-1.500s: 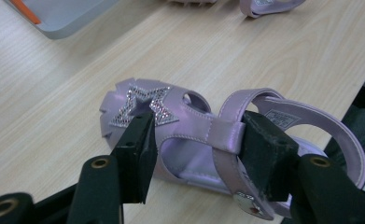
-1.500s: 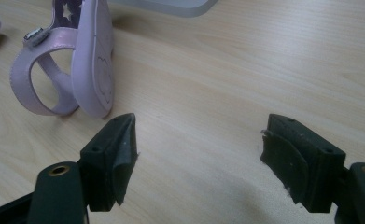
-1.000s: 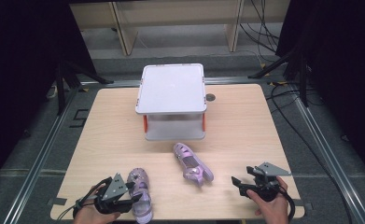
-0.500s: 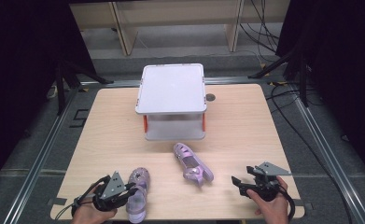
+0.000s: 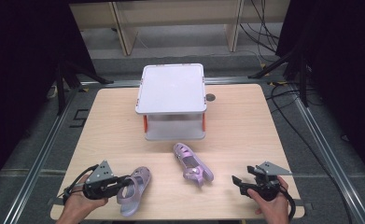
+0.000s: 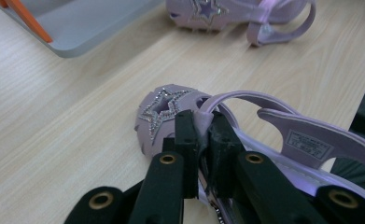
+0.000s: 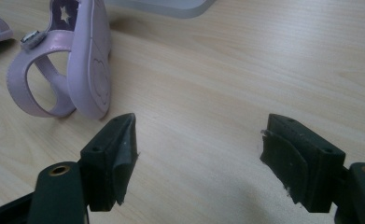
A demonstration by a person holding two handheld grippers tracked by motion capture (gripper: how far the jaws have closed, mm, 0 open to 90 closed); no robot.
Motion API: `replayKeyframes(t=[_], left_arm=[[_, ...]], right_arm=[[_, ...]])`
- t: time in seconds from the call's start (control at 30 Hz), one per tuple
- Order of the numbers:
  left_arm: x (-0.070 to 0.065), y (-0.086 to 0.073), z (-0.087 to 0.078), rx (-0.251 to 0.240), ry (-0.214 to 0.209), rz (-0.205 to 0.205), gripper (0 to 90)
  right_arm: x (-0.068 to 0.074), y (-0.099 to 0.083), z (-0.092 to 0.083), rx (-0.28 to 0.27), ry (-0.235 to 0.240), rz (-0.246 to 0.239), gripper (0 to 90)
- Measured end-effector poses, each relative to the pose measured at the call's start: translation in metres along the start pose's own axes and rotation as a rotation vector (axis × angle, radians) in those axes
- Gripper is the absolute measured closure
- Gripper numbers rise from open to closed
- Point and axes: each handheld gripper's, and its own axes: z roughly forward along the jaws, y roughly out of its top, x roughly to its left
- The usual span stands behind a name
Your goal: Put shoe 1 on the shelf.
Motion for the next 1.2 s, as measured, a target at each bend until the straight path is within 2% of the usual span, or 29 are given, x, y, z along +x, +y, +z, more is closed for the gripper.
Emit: replayKeyframes(t=[0.03,0.07,0.1,0.13,0.17,0.2,0.23,0.33,0.47,0.5,0.6,0.77,0.83,0.87,0.9,1.0,1.03,1.1,1.13,1.2], left_arm=[[0.002,0.002,-0.002,-0.006,-0.006,-0.011,84.3],[0.005,0.005,-0.004,-0.011,-0.008,-0.006,84.3],[0.007,0.008,-0.005,-0.024,-0.011,-0.008,84.3],[0.008,0.011,-0.006,-0.028,-0.018,-0.017,84.2],[0.011,0.015,-0.008,-0.027,-0.011,-0.005,84.2],[0.012,0.018,-0.008,-0.041,-0.013,-0.018,84.3],[0.016,0.022,-0.011,-0.031,-0.012,0.002,84.2],[0.021,0.033,-0.013,-0.055,-0.022,-0.019,84.2],[0.026,0.046,-0.015,-0.061,-0.024,-0.017,84.1],[0.029,0.05,-0.016,-0.05,-0.021,0.002,84.1],[0.031,0.058,-0.016,-0.065,-0.034,-0.014,84.0],[0.036,0.073,-0.021,-0.069,-0.039,0.004,84.0],[0.036,0.08,-0.024,-0.064,-0.033,0.017,84.0],[0.036,0.083,-0.025,-0.062,-0.03,0.018,84.0],[0.036,0.086,-0.026,-0.068,-0.033,0.024,84.0],[0.037,0.096,-0.029,-0.083,-0.039,0.018,84.0],[0.038,0.099,-0.031,-0.08,-0.042,0.017,84.1],[0.039,0.105,-0.032,-0.096,-0.046,0.016,84.1],[0.04,0.109,-0.033,-0.089,-0.046,0.021,84.1],[0.042,0.115,-0.033,-0.089,-0.05,0.022,84.1]], right_arm=[[0.001,0.001,-0.001,0.0,-0.013,-0.001,26.5],[0.003,0.0,-0.001,-0.001,-0.007,0.024,26.5],[0.003,0.001,-0.001,0.001,-0.011,0.024,26.5],[0.002,0.001,-0.001,-0.01,-0.017,-0.004,26.5],[0.002,0.0,0.0,-0.007,-0.017,-0.004,26.5],[0.002,0.0,0.0,-0.006,-0.017,-0.003,26.5],[0.003,0.0,-0.001,-0.003,-0.016,0.014,26.4],[0.001,0.0,-0.001,-0.007,-0.011,0.01,26.5],[0.001,0.0,0.0,-0.006,-0.004,0.011,26.5],[0.001,0.001,-0.001,-0.004,-0.002,0.015,26.5],[0.001,0.0,-0.001,-0.004,-0.004,0.011,26.5],[0.0,0.0,-0.001,-0.008,-0.006,0.007,26.5],[0.001,0.0,-0.001,-0.005,-0.005,0.015,26.5],[0.002,0.0,-0.002,0.011,-0.001,0.04,26.5],[0.002,0.0,-0.002,0.01,-0.002,0.037,26.5],[0.001,0.0,-0.002,0.004,-0.011,0.02,26.4],[0.003,0.0,-0.002,0.011,0.002,0.044,26.5],[0.003,0.0,-0.002,0.011,0.003,0.046,26.5],[0.002,0.0,-0.002,0.005,-0.011,0.026,26.5],[0.001,0.0,-0.001,0.002,-0.007,0.026,26.4]])
